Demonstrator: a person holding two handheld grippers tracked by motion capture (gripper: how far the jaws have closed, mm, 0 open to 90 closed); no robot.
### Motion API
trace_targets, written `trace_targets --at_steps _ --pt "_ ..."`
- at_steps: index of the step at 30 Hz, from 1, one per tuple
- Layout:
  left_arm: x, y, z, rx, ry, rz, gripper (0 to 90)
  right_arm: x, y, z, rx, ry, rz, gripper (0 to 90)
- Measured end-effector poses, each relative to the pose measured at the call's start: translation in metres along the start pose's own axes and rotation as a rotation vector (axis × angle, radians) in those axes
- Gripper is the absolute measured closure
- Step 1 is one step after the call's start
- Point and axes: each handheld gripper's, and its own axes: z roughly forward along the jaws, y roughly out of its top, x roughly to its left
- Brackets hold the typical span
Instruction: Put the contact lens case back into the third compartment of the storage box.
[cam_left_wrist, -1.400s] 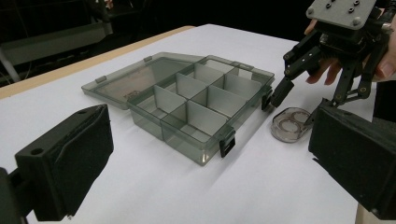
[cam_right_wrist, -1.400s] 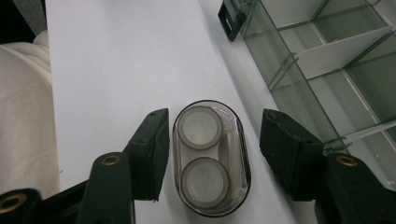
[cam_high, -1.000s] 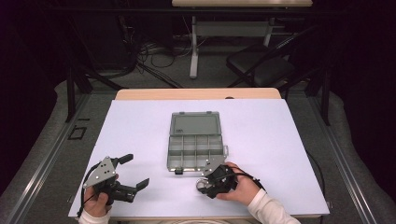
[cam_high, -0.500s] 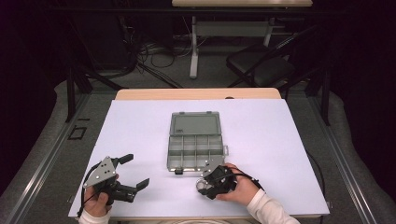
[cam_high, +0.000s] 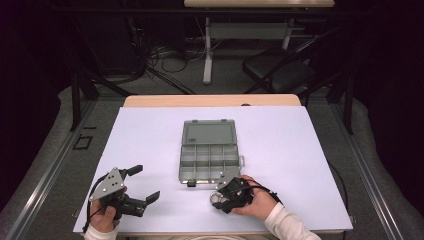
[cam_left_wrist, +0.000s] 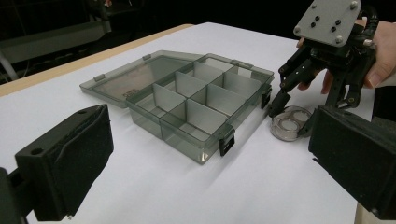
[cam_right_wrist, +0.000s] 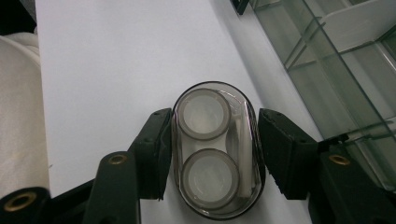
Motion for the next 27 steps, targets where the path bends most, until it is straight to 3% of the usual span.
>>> trace_targets --at_steps 27 --pt "-0.0002 -0.0002 0.0007 -0.002 0.002 0.000 0.2 -0.0005 -0.0005 -0.0002 -0.001 0.003 -0.003 48.4"
